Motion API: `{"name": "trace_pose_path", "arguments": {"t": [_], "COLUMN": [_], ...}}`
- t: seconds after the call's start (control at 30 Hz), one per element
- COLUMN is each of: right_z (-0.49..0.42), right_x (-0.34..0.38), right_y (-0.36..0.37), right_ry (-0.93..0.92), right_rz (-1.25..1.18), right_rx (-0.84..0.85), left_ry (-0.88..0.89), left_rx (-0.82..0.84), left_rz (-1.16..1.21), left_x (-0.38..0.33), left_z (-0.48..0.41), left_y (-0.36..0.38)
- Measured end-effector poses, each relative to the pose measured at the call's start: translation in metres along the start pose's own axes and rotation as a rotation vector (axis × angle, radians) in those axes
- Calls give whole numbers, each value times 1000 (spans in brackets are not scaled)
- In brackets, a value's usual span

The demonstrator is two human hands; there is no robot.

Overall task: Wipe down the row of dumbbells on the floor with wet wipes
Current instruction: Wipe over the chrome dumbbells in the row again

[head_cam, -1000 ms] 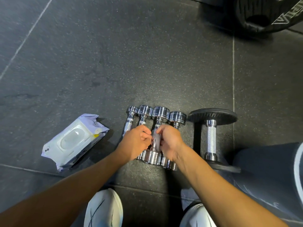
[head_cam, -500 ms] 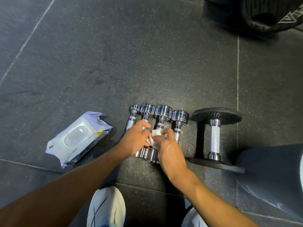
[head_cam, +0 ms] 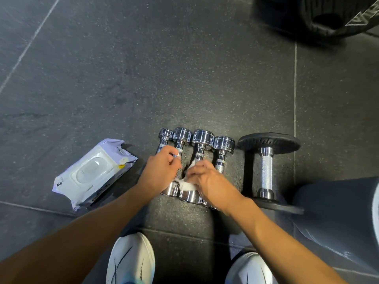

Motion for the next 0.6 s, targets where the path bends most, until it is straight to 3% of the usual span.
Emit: {"name": "trace_pose_path", "arguments": {"t": [0.1, 0.23, 0.47, 0.6], "right_z": [-6, -27, -2, -14], "right_x": [-5, -14, 12, 4], "right_y": [-4, -30, -4, -18], "right_ry": [-17, -6, -51, -44], "right_rz": [75, 402, 187, 287], "right_rx": [56, 62, 239, 158], "left_ry": [137, 40, 18, 36], "left_rx": [-89, -89, -61, -70], "left_rz": [-171, -191, -177, -189], "left_x": [-1, 14, 20, 19], "left_z": [-2, -2, -7, -8], "left_y": [-9, -6, -5, -4]}}
Point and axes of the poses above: each hand's wrist, its own z-axis away from the middle knuckle, its own y-axis out of the palm, x = y × z, the point moved 9 cm from there along -z, towards the middle knuckle, and after that the axes turned 6 degrees about -x, right-handed, at the moved point
